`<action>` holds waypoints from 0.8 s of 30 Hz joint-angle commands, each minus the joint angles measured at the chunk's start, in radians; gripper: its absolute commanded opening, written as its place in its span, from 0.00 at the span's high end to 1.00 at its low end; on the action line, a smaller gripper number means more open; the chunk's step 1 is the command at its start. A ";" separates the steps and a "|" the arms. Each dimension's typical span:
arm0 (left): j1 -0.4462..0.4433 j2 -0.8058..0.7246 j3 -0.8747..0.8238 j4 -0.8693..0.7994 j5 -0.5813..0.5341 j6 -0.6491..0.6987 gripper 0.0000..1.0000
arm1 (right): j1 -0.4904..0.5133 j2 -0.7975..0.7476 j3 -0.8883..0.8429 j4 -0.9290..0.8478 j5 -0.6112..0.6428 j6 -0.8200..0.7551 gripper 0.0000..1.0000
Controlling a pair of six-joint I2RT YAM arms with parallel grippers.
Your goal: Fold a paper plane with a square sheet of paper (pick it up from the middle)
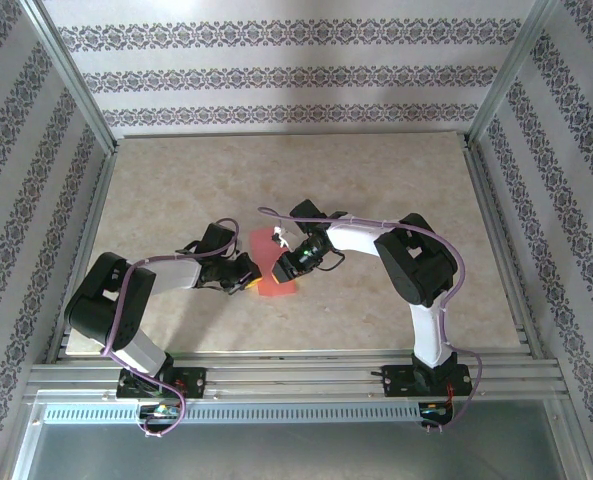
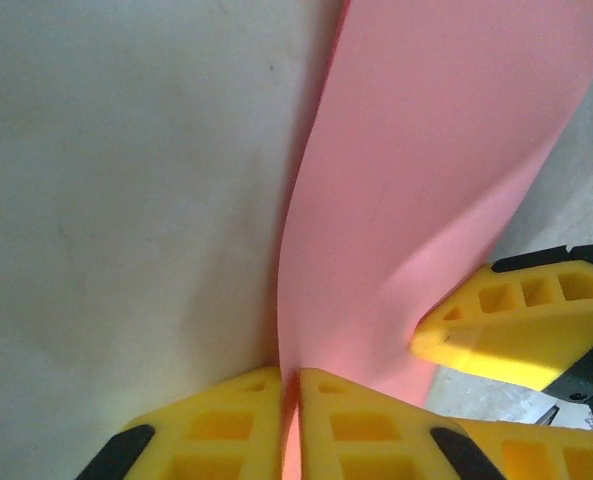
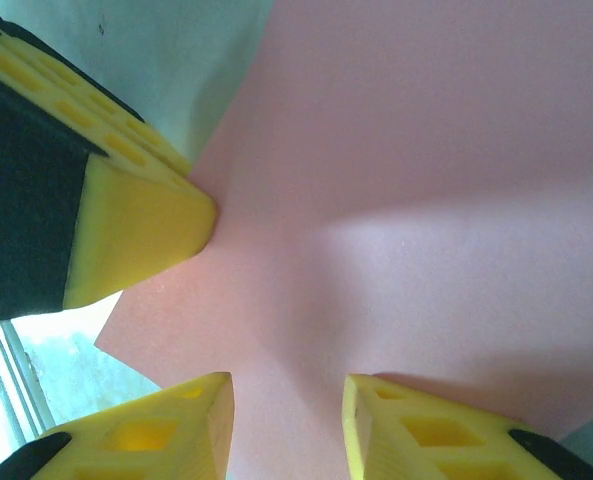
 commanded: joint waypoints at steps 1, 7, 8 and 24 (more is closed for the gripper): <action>0.011 0.004 0.022 0.020 0.014 0.019 0.92 | -0.008 0.029 -0.048 -0.029 0.096 -0.040 0.59; 0.012 -0.018 0.034 0.011 0.035 -0.032 1.00 | -0.006 -0.117 -0.070 0.051 0.092 -0.033 0.55; 0.011 -0.027 0.040 0.000 0.036 -0.044 1.00 | -0.005 -0.154 -0.087 0.080 0.101 -0.028 0.54; 0.010 -0.085 0.101 -0.122 -0.003 -0.177 1.00 | 0.204 -0.429 -0.437 0.519 0.439 -0.247 0.38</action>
